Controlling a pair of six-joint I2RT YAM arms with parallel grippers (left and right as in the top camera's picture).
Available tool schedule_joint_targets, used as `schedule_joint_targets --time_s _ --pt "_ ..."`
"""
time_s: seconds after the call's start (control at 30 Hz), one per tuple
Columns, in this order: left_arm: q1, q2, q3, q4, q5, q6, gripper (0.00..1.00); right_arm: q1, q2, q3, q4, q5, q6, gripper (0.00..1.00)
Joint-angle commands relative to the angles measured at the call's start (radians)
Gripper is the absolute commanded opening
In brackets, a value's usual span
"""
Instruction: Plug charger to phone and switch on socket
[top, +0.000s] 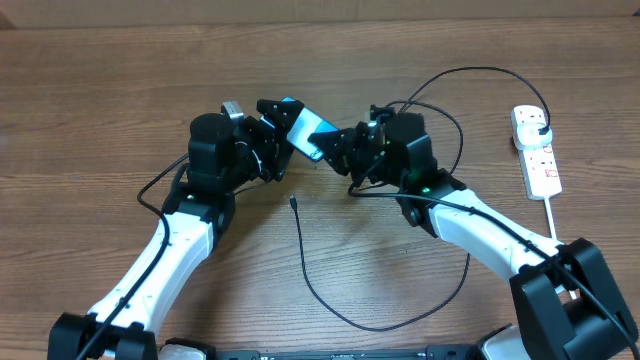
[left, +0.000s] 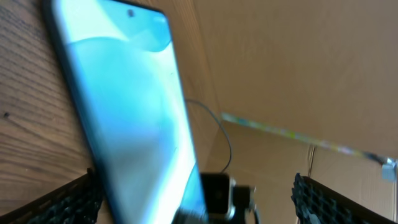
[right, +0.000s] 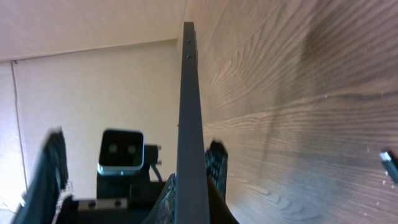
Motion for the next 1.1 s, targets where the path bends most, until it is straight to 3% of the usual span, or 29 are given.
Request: schedule_joint_targets --time_s 0.0,0.2,0.43,0.53,0.77,0.97,1.07 --pt "-0.002 0.062 -0.007 0.04 -0.025 -0.072 1.0 0.022 -0.005 0.014 0.037 0.027 0.019 0.04" --pt "0.0 0.18 -0.007 0.229 0.061 -0.103 1.0 0.029 -0.005 0.014 0.011 0.034 0.017 0.04" --pt "0.0 0.247 -0.007 0.312 0.121 -0.15 0.92 0.027 -0.005 0.013 -0.032 0.072 -0.01 0.04" --pt "0.0 0.247 -0.007 0.314 0.129 -0.146 0.86 0.027 -0.005 0.013 -0.054 0.109 -0.016 0.04" --pt "0.0 0.247 -0.007 0.314 0.148 -0.163 0.57 0.027 -0.005 0.013 -0.069 0.159 -0.042 0.04" --pt "0.0 0.247 -0.007 0.313 0.173 -0.238 0.46 0.027 -0.005 0.013 -0.069 0.162 -0.042 0.04" --pt "0.0 0.247 -0.007 0.314 0.18 -0.277 0.36 0.027 -0.005 0.013 -0.08 0.162 -0.034 0.04"
